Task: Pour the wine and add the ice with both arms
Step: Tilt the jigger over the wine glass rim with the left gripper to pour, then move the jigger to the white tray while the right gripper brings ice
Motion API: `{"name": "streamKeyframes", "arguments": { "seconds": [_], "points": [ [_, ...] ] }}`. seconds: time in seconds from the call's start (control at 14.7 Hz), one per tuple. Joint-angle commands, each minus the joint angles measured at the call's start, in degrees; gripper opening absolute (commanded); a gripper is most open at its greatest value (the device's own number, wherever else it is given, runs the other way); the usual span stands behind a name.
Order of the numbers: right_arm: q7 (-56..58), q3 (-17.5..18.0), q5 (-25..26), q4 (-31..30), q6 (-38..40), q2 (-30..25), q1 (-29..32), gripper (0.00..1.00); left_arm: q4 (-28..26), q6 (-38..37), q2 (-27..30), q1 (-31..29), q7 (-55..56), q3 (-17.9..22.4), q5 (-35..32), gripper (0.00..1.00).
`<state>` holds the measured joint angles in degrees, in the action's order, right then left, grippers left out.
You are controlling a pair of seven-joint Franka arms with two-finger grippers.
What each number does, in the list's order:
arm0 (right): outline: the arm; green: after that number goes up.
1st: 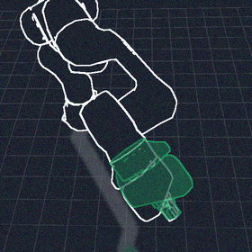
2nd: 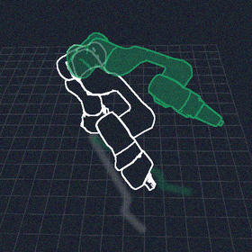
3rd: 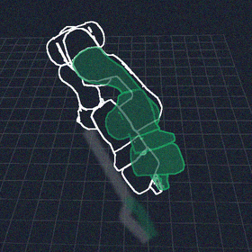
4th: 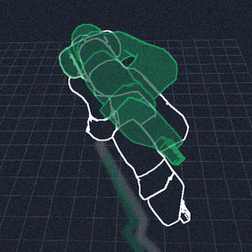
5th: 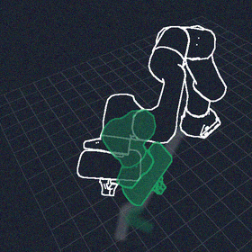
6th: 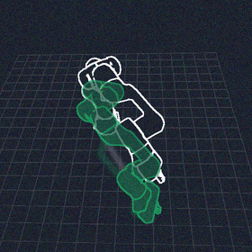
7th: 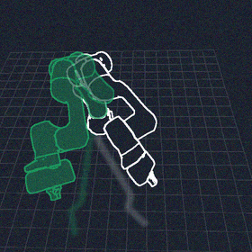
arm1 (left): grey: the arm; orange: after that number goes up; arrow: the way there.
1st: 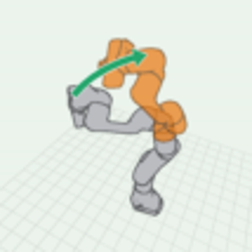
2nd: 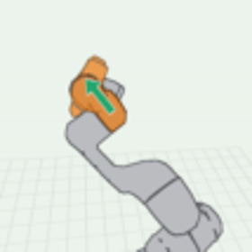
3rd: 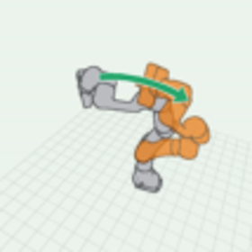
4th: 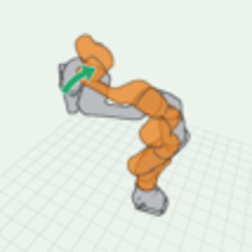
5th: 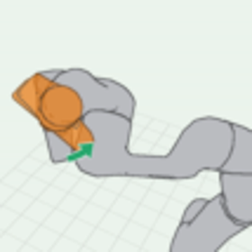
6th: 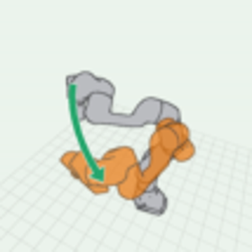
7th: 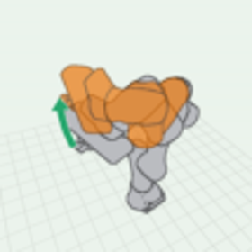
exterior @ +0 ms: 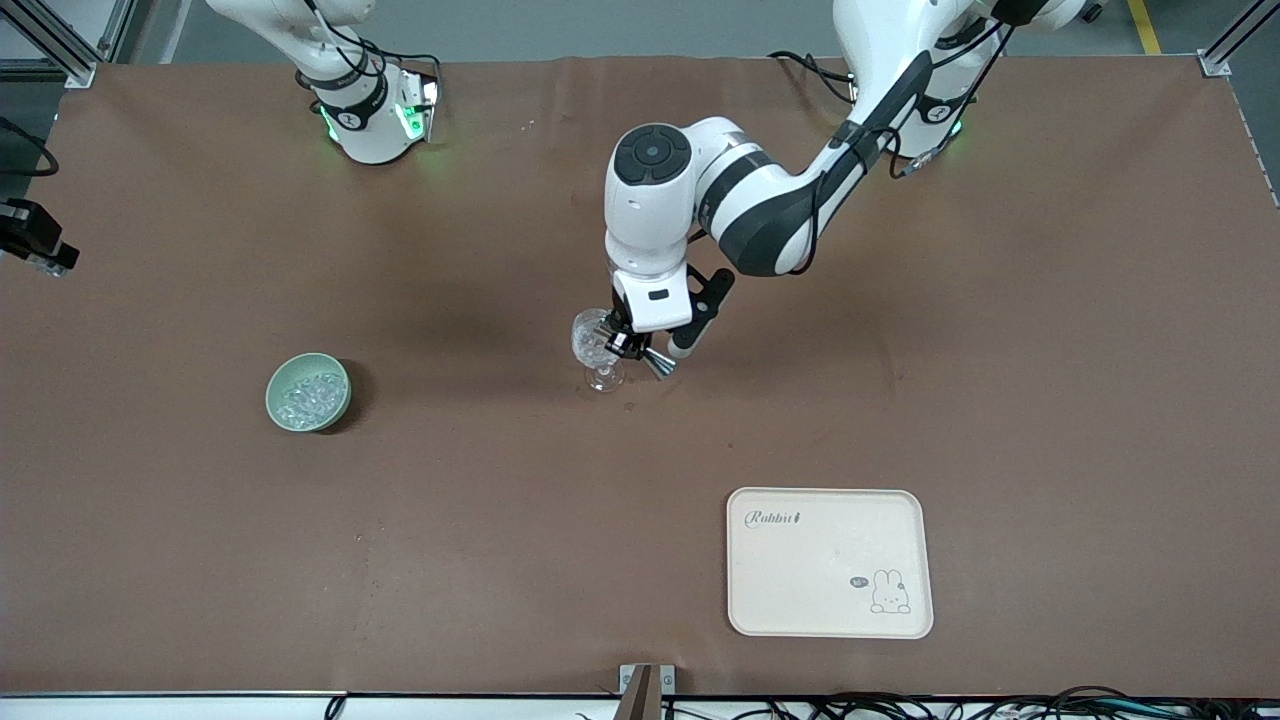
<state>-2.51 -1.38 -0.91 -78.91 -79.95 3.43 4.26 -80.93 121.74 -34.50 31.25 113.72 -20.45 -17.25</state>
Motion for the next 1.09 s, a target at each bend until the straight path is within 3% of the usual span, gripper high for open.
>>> {"name": "streamKeyframes", "arguments": {
  "seconds": [0.0, 0.34, 0.55, 0.82, 1.02],
  "points": [
    [0.7, 0.1, -0.8, 1.2, 0.8, 0.4, 0.3, 0.0, 0.2, 0.1, 0.3, -0.4, 1.9, 0.1, 5.1, 0.0],
    [0.6, 0.1, -0.8, 1.2, 0.8, 0.4, 0.1, 0.0, 3.4, 0.7, -1.5, -6.5, 1.3, 0.4, 27.3, 0.0],
    [-1.0, 1.6, -0.7, 1.0, 1.0, 0.4, -1.4, 0.0, 4.8, 1.1, -3.0, -12.2, 1.2, 0.2, 33.7, 0.01],
    [-14.2, 1.8, -0.7, 0.7, 0.0, 2.6, -12.1, 0.0, 7.0, 3.4, -6.4, -23.0, -1.8, 0.1, 42.4, 0.01],
    [-25.5, 1.8, -1.0, 0.7, -3.9, 6.8, -20.8, 0.0, 7.1, 3.8, -9.1, -30.5, -14.1, 0.1, 54.3, 0.01]
  ]
}}
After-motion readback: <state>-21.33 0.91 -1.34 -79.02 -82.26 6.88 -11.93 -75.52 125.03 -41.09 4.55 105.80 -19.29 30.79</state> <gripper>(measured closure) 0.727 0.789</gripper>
